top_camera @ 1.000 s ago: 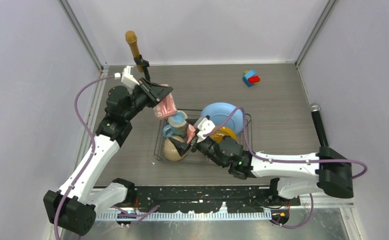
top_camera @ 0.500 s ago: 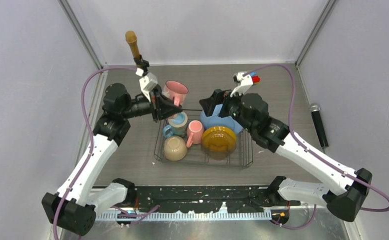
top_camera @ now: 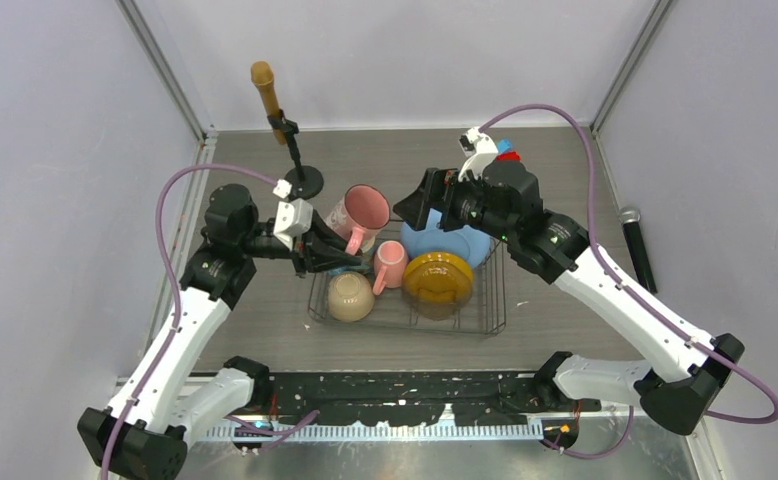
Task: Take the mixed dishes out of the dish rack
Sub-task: Pick up the cup from the dish rack.
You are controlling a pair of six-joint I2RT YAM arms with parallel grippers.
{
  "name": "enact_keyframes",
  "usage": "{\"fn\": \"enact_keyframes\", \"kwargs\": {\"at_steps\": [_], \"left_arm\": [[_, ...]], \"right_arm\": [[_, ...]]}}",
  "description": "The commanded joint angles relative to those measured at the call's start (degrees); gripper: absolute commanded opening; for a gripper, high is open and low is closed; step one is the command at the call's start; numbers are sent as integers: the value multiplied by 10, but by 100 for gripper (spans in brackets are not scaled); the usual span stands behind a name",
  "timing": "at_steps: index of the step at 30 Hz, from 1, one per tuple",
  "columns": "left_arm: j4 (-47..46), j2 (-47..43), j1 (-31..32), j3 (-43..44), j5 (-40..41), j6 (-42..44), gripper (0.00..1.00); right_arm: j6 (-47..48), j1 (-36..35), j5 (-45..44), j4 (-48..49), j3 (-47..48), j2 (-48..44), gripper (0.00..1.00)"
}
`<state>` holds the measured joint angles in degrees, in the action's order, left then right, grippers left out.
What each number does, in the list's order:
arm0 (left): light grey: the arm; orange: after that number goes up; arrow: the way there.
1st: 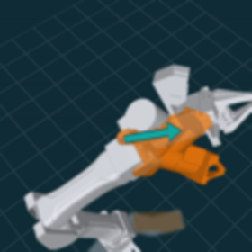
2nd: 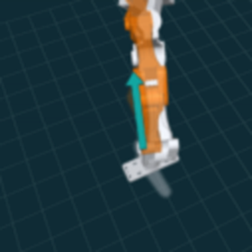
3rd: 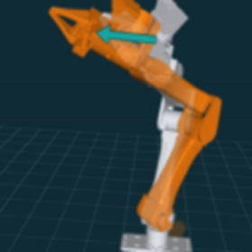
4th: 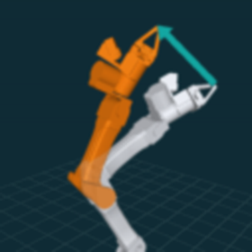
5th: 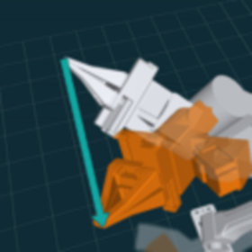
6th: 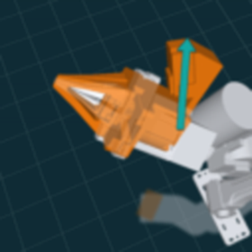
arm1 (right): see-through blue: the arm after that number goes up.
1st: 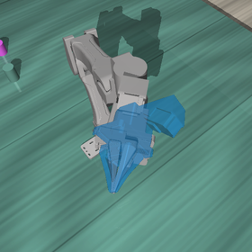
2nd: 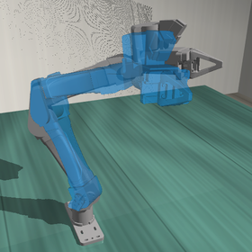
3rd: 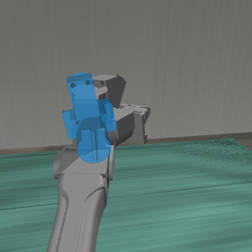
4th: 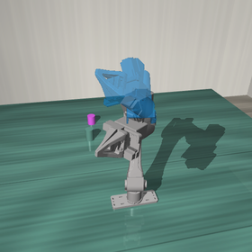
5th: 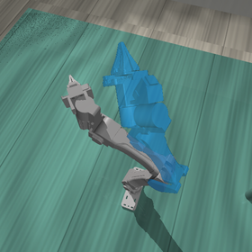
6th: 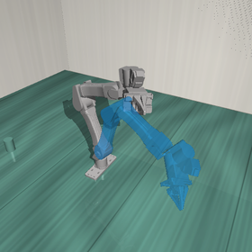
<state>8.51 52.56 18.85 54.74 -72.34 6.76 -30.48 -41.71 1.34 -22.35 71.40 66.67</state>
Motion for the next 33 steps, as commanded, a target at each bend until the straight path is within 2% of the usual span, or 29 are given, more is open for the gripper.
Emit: {"fn": "enact_keyframes", "kwargs": {"at_steps": [1, 4, 8, 12, 17, 21, 24, 26, 27, 29, 30, 31, 32, 33], "left_arm": [[-76, -23, 0, -14, -56, 49, 0], [-82, -34, 0, -26, -69, 51, 0], [-82, -34, 0, -29, -85, 54, 0], [-82, -33, 1, -33, -94, 57, 0], [-82, -39, 1, -43, -101, 67, 0], [-82, -39, 2, -46, -101, 71, 0], [-82, -37, 3, -46, -100, 71, 0], [-82, -33, 4, -44, -99, 72, 0], [-82, -32, 4, -44, -98, 72, 0], [-82, -32, 5, -45, -88, 67, 0], [-82, -34, 7, -47, -79, 62, 3], [-93, -38, 8, -50, -69, 54, 20], [-102, -44, 9, -57, -57, 43, 46], [-121, -52, 10, -68, -43, 25, 86]], "right_arm": [[-1, 2, 53, 12, 39, -16, 100], [-2, 2, 78, 11, 48, -1, 100], [7, 2, 155, 0, 74, 47, 85], [24, 2, 177, -32, 102, 85, 78], [28, 2, 197, -22, 100, 96, 75], [27, 3, 208, -4, 94, 97, 48], [27, 2, 226, 0, 97, 106, 38], [30, 2, 241, -2, 102, 113, 27], [33, 3, 247, -6, 106, 116, 17], [39, 3, 244, -10, 109, 116, 3], [43, 3, 240, -10, 109, 115, 2], [45, 2, 227, -9, 108, 111, 1], [49, 2, 217, -9, 107, 108, 1], [51, 2, 190, -9, 106, 104, 1]]}}
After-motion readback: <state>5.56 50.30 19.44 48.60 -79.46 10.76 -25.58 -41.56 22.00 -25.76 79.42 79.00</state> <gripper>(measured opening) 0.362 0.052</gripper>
